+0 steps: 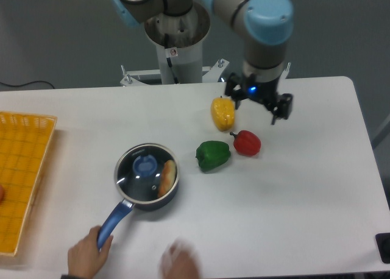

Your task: Close the pot lid

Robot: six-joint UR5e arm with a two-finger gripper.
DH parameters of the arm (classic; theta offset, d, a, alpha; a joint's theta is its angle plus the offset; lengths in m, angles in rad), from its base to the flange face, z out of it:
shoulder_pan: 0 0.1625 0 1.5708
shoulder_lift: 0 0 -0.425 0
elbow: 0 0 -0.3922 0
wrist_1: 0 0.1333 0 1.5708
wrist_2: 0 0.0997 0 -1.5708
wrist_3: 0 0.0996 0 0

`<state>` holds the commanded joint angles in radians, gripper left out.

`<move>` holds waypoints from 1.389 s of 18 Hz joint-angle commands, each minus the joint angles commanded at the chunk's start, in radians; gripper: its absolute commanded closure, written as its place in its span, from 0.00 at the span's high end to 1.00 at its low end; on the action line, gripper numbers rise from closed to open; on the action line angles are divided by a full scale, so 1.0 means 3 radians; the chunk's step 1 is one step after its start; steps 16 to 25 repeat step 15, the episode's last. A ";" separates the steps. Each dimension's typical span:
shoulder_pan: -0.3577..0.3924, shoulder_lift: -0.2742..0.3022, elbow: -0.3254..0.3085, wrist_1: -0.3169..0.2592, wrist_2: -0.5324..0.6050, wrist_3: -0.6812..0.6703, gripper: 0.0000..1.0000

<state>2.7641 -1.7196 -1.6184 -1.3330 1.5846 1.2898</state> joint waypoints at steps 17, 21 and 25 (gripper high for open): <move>0.0542 -0.0148 0.0005 0.0000 -0.0005 0.0793 1.00; 0.0542 -0.0148 0.0005 0.0000 -0.0005 0.0793 1.00; 0.0542 -0.0148 0.0005 0.0000 -0.0005 0.0793 1.00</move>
